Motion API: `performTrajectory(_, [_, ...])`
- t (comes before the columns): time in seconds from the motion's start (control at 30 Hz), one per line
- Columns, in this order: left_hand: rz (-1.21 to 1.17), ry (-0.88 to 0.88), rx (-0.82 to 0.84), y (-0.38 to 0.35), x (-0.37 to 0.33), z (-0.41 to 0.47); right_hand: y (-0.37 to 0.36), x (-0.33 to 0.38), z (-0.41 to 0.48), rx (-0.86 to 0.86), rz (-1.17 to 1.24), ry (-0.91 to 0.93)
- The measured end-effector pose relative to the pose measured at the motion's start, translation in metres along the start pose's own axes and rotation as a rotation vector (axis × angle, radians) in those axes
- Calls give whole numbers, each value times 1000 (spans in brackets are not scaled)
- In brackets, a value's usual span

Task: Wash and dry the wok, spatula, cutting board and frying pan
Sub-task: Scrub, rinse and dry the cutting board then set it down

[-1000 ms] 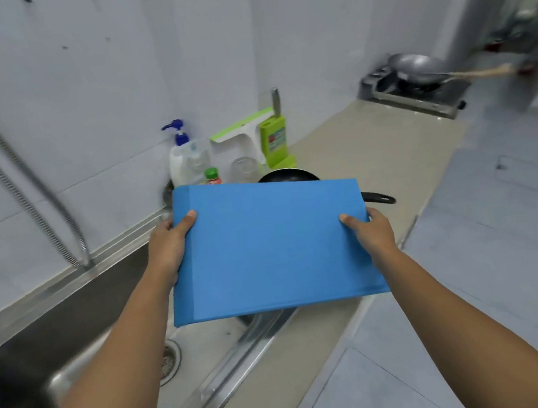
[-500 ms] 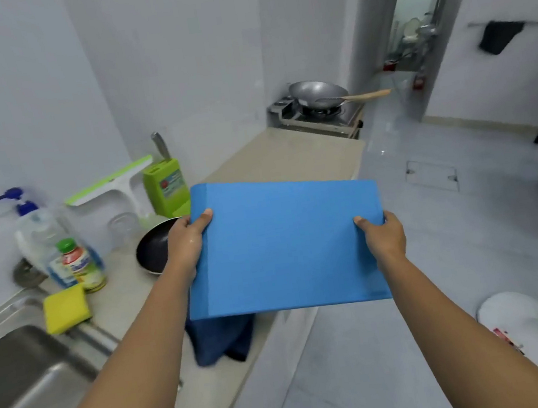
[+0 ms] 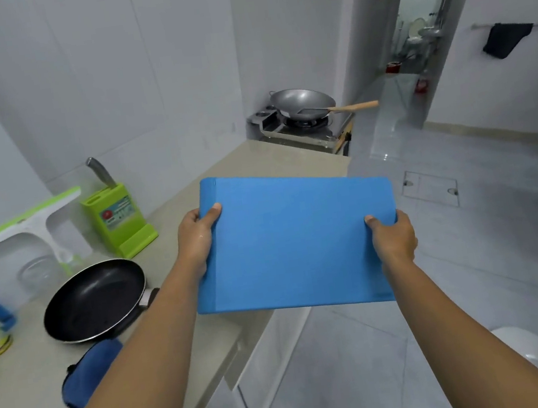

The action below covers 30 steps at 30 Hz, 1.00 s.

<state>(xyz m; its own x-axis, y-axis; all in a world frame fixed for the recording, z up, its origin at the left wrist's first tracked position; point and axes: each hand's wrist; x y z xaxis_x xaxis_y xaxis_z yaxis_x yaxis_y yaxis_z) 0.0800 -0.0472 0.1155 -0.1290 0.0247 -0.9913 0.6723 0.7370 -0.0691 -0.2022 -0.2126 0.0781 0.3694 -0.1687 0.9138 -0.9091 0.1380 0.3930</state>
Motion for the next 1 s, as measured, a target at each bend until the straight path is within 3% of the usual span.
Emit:
performTrajectory(0.47, [-77, -31, -170, -32, -7, 199, -182, 91, 180, 139, -49, 143])
performTrajectory(1.0, [138, 58, -527, 31, 20, 332, -436, 168, 266, 623, -96, 255])
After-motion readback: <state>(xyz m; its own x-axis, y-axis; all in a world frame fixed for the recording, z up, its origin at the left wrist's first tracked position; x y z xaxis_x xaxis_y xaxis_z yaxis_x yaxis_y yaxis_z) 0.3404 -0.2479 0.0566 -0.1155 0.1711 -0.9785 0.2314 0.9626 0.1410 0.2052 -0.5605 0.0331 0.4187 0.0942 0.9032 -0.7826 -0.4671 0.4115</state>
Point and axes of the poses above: each hand's wrist, its own z-axis towards the middle knuckle, its own y-axis out of the back of the hand, x = y × z, and after that the axes turned 1 degree about x, right-handed
